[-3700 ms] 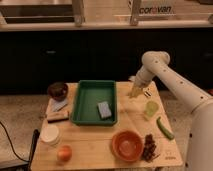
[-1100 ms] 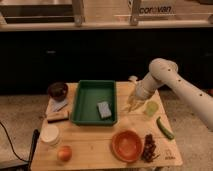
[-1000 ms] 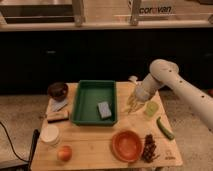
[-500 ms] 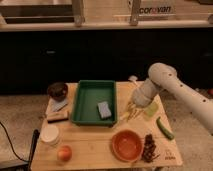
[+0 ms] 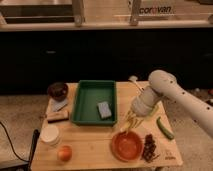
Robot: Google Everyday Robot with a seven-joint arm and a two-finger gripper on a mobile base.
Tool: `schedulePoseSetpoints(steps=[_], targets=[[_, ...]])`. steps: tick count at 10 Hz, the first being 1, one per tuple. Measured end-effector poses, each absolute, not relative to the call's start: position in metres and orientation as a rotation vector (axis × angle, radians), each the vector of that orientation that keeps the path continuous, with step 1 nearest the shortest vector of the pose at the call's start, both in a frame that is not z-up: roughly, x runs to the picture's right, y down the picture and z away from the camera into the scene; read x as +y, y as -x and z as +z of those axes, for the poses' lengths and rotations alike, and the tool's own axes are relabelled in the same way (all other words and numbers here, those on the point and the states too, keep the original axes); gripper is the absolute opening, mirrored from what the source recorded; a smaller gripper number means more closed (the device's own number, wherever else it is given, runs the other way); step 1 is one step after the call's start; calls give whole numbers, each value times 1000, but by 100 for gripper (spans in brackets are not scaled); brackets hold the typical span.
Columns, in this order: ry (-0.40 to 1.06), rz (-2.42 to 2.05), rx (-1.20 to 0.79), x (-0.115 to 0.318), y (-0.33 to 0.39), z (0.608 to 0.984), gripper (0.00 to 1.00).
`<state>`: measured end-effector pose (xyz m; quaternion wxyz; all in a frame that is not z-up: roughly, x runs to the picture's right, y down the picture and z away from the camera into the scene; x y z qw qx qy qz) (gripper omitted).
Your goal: Place banana in red bowl
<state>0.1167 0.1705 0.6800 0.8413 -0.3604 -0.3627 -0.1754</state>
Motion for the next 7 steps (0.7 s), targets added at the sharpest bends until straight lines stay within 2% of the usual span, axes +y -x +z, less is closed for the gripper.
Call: schedulePoseSetpoints(steps=[4, 7], targets=[[756, -469, -860, 203, -99, 655, 4], [756, -549, -936, 214, -91, 651, 4]])
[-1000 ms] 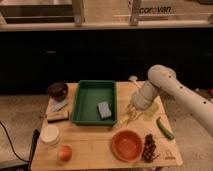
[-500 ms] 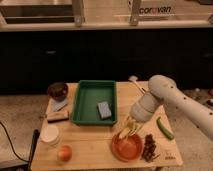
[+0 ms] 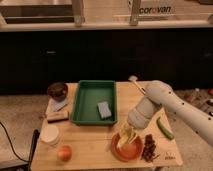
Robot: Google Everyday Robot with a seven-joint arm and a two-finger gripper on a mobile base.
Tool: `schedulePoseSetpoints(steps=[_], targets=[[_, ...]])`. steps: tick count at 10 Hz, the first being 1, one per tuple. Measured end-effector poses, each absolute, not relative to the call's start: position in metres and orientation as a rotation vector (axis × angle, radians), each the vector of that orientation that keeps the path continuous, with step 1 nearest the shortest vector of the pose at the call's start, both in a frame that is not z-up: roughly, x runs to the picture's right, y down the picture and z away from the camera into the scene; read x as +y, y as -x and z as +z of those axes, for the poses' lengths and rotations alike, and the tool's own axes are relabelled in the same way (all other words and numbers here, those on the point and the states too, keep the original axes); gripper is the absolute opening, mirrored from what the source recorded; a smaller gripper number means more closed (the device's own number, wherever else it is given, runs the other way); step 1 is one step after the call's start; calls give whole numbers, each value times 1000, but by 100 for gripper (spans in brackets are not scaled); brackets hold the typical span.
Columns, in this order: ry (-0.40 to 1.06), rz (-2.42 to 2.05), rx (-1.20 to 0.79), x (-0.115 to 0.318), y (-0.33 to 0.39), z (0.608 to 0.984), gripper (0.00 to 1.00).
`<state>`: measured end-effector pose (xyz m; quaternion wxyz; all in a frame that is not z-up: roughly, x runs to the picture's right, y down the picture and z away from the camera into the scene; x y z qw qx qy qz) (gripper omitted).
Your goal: Place banana in red bowl
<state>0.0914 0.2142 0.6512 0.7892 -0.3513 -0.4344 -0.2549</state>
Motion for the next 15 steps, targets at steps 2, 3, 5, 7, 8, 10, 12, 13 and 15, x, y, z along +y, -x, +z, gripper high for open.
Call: schedulePoseSetpoints(steps=[2, 3, 5, 7, 8, 10, 12, 13, 15], targets=[[759, -591, -978, 221, -89, 653, 4], [760, -602, -994, 224, -89, 656, 4], [759, -629, -1014, 230, -89, 662, 15], [757, -636, -1025, 232, -93, 669, 35], [758, -632, -1029, 232, -95, 673, 44], [764, -628, -1040, 235, -97, 682, 65], [771, -626, -1046, 236, -98, 687, 79], [773, -623, -1048, 237, -99, 689, 80], [777, -616, -1054, 237, -102, 691, 80]])
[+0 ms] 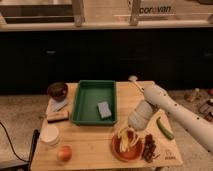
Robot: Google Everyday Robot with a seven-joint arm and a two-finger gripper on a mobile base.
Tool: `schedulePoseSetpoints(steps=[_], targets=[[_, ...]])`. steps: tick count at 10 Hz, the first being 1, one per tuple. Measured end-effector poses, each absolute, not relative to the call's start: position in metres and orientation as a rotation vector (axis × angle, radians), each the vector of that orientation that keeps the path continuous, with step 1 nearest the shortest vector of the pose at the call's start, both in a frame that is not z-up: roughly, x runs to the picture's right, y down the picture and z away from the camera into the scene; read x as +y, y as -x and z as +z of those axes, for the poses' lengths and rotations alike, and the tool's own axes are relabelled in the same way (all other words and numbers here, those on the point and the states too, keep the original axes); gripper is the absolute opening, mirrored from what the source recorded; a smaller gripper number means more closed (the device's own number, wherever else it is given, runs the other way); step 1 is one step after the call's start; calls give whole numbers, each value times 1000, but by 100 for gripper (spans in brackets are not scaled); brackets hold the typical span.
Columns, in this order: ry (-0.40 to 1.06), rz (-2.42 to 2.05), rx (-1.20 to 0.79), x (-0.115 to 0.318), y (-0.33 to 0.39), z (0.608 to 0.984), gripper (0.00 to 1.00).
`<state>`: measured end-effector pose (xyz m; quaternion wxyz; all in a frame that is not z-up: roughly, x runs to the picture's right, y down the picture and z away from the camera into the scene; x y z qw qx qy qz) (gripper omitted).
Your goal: Place banana in red bowl
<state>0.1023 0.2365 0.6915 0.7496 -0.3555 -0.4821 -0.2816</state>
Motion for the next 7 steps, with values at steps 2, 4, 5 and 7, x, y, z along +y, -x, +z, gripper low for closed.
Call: schedulePoseSetpoints(steps=[2, 4, 5, 7], targets=[[781, -607, -1057, 235, -105, 693, 80], [781, -585, -1058, 230, -110, 696, 80], [778, -565, -1058, 225, -115, 698, 80], [770, -535, -1047, 212, -122, 699, 80]])
